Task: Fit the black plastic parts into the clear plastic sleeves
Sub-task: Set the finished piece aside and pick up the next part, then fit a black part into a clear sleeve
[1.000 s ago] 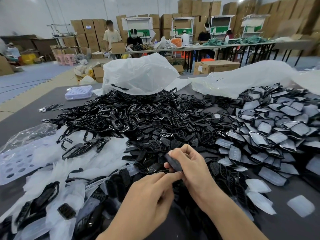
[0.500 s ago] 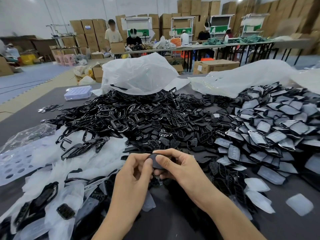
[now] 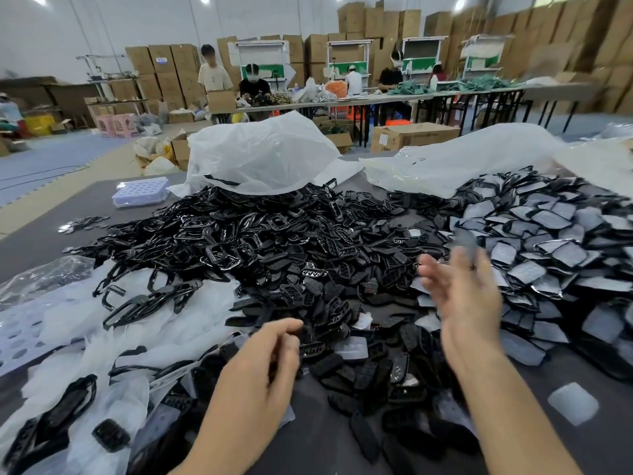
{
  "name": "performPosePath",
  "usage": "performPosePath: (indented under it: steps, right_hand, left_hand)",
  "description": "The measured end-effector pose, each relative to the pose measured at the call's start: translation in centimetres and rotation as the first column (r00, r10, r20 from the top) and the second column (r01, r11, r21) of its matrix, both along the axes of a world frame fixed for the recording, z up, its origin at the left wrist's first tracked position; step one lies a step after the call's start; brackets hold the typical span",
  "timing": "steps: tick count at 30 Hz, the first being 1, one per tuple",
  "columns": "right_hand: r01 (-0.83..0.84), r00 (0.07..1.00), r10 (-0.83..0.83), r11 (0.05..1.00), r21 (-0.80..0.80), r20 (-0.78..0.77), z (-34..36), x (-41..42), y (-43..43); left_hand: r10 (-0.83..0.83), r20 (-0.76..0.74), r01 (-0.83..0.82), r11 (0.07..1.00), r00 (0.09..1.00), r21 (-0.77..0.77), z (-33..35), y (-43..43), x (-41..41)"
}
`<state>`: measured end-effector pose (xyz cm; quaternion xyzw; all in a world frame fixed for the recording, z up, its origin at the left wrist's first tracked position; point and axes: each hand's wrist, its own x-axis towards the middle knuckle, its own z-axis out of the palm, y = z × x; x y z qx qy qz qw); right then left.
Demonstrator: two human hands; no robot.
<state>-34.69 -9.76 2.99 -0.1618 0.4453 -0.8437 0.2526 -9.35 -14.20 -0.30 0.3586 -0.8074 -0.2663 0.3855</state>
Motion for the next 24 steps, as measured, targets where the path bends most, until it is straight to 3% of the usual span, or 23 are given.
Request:
performPosePath:
  steps: [2, 4, 6, 8, 10, 12, 14, 16, 21, 24]
  right_hand:
    - [0.151, 0.987, -0.149, 0.988, -0.027, 0.059, -0.2, -1.3, 0.7]
    - [0.158, 0.987, -0.158, 0.987, 0.008, 0.017, -0.3, -0.9, 0.6]
    - [0.068, 0.991, -0.059, 0.995, 0.074, -0.121, -0.5, 0.4, 0.1]
    - [-0.018, 0.935, 0.096, 0.975, 0.224, -0.342, -1.0, 2.3, -0.7]
    - [-0.036, 0.763, 0.294, 0.908, 0.417, -0.575, -1.9, 4.2, -1.2]
    - [0.029, 0.486, 0.5, 0.811, 0.585, -0.717, -3.6, 5.8, -1.8]
    - [0.193, 0.178, 0.69, 0.675, 0.712, -0.702, -5.0, 7.1, -2.4]
    - [0.312, 0.034, 0.775, 0.591, 0.744, -0.631, -5.7, 7.6, -2.5]
    - [0.309, 0.037, 0.693, 0.678, 0.667, -0.72, -5.3, 7.3, -2.5]
    - [0.234, 0.11, 0.632, 0.734, 0.638, -0.768, -5.2, 7.5, -2.6]
  left_hand:
    - [-0.037, 0.166, 0.055, 0.993, 0.985, -0.101, -0.3, 0.1, -0.3]
    - [-0.035, 0.354, 0.136, 0.955, 0.934, -0.265, -0.7, 0.1, -0.6]
    - [-0.043, 0.468, 0.225, 0.913, 0.883, -0.34, -1.2, 0.1, -0.7]
    - [0.008, 0.506, 0.235, 0.879, 0.862, -0.415, -1.6, -0.3, -0.7]
    - [0.161, 0.509, 0.137, 0.856, 0.846, -0.498, -1.9, -1.2, -0.5]
    - [0.354, 0.506, -0.046, 0.851, 0.787, -0.523, -1.4, -2.4, 0.0]
    - [0.463, 0.507, -0.195, 0.848, 0.727, -0.494, -1.0, -3.3, 0.5]
    - [0.493, 0.495, -0.227, 0.834, 0.715, -0.503, -1.1, -3.7, 0.7]
    - [0.471, 0.394, -0.219, 0.816, 0.789, -0.536, -1.6, -3.6, 0.3]
    - [0.445, 0.369, -0.201, 0.817, 0.816, -0.541, -1.4, -3.5, 0.3]
